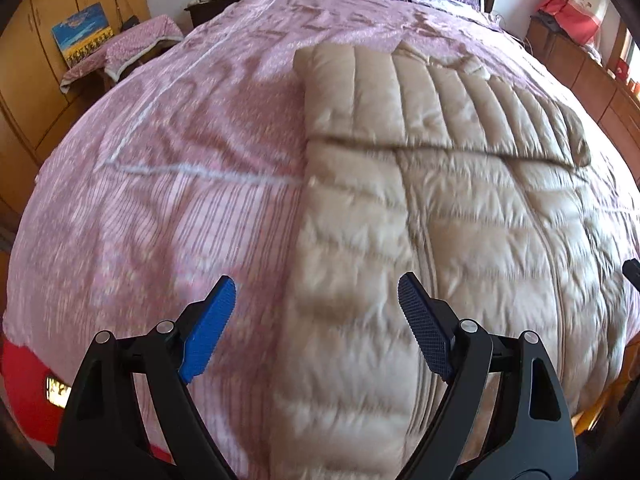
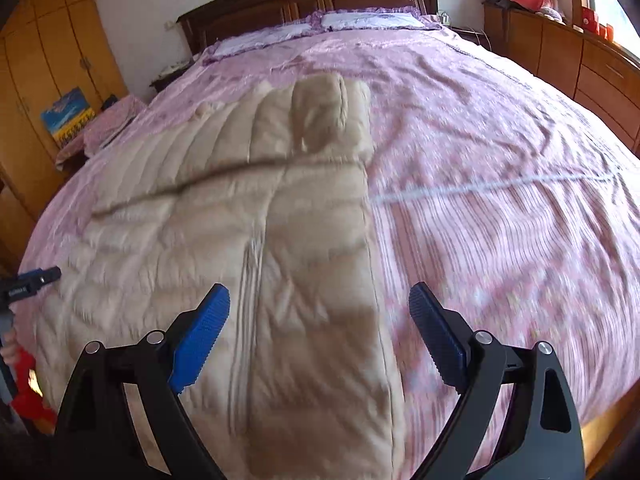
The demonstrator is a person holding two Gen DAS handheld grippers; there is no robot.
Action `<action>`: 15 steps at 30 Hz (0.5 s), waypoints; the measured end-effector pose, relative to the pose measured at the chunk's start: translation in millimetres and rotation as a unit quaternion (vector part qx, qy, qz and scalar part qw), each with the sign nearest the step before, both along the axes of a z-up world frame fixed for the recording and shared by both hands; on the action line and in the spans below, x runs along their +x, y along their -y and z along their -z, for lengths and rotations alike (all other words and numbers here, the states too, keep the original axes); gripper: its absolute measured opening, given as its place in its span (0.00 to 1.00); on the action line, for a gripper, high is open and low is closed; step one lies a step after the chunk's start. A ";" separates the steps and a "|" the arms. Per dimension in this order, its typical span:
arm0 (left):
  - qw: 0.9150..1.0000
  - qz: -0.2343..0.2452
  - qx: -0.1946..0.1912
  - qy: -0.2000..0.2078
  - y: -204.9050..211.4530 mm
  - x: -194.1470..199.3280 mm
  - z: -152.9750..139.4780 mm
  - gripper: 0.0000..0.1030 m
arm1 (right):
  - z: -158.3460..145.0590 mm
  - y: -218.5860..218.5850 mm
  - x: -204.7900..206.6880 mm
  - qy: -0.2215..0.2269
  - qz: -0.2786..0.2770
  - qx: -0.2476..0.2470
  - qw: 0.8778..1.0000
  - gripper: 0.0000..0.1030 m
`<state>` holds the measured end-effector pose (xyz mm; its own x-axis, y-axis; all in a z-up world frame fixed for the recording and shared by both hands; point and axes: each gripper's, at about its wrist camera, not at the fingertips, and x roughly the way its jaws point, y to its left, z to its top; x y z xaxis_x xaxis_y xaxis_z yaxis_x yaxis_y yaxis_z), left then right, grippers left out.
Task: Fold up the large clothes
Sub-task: 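Move both open grippers toward the jacket hem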
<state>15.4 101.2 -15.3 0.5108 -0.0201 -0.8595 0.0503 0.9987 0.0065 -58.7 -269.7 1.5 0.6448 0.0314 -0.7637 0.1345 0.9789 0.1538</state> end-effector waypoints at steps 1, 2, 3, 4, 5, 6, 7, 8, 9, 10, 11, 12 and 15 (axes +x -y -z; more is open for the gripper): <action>1.000 -0.001 0.000 -0.001 -2.1 -4.3 0.7 0.81 | 2.4 -0.9 -7.0 -0.003 -0.002 -0.003 1.000 0.86; 1.000 -0.004 0.000 -0.004 -5.8 -10.7 1.4 0.81 | 4.4 -2.0 -11.7 -0.006 -0.003 -0.006 1.000 0.86; 1.000 -0.006 -0.001 -0.007 -8.9 -16.8 2.4 0.81 | 7.9 -3.0 -18.7 -0.011 -0.004 -0.008 1.000 0.86; 1.000 -0.007 -0.004 -0.011 -11.3 -21.6 3.6 0.81 | 10.2 -3.2 -22.7 -0.015 -0.003 -0.009 1.000 0.86; 1.000 -0.007 -0.007 -0.015 -12.6 -25.4 4.8 0.81 | 13.2 -3.0 -27.2 -0.020 -0.004 -0.008 1.000 0.86; 1.000 -0.007 -0.010 -0.020 -14.0 -30.0 6.3 0.81 | 15.5 -3.2 -30.4 -0.024 -0.005 -0.007 1.000 0.85; 1.000 -0.005 -0.011 -0.025 -14.5 -34.6 8.0 0.81 | 18.5 -3.3 -34.0 -0.028 -0.005 -0.007 1.000 0.85; 0.999 -0.002 -0.013 -0.030 -14.0 -37.8 9.5 0.81 | 21.0 -3.8 -37.1 -0.032 -0.006 -0.007 0.999 0.85; 0.999 0.003 -0.018 -0.035 -13.9 -41.9 11.5 0.81 | 24.3 -4.8 -40.8 -0.036 -0.008 -0.005 0.999 0.86; 0.999 0.008 -0.023 -0.042 -13.6 -45.8 14.1 0.81 | 27.0 -5.7 -43.6 -0.040 -0.012 -0.002 0.999 0.86; 0.998 0.010 -0.028 -0.048 -13.0 -48.8 16.4 0.81 | 29.9 -6.6 -46.3 -0.043 -0.014 0.000 0.999 0.86; 0.998 0.012 -0.034 -0.054 -12.5 -52.1 19.0 0.81 | 32.2 -7.4 -48.7 -0.046 -0.017 0.003 0.999 0.86; 0.996 0.016 -0.058 -0.072 -12.4 -59.5 25.5 0.82 | 36.7 -11.6 -53.8 -0.049 -0.027 0.007 0.998 0.86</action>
